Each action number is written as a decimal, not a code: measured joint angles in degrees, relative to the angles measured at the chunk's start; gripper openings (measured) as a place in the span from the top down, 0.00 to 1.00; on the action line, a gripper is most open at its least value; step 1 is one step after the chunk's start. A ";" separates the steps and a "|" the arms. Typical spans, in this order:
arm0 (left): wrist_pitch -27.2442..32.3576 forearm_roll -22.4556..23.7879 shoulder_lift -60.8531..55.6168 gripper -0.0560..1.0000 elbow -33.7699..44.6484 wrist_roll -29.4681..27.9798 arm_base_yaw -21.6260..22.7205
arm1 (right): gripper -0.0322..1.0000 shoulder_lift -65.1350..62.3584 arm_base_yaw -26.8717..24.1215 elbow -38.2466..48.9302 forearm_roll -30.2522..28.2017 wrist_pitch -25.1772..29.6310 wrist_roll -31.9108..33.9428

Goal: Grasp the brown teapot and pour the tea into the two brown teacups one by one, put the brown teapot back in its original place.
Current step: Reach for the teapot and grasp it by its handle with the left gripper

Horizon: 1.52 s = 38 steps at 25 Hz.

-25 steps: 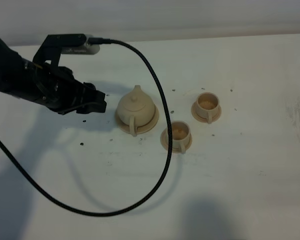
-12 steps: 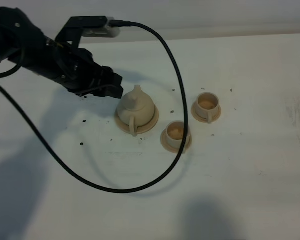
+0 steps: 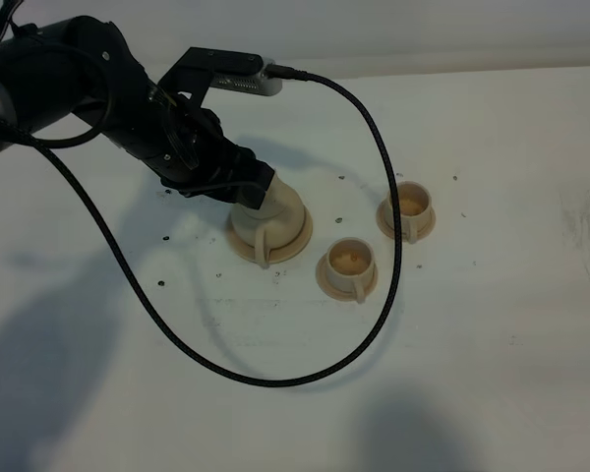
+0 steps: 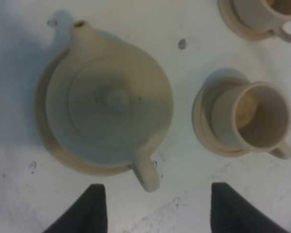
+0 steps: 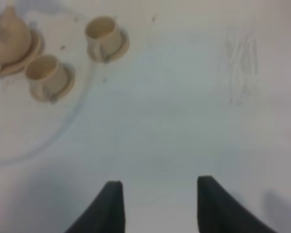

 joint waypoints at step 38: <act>10.80 20.63 2.45 0.50 -3.88 -30.62 -9.72 | 0.74 -5.20 -5.16 0.00 1.29 -0.23 0.02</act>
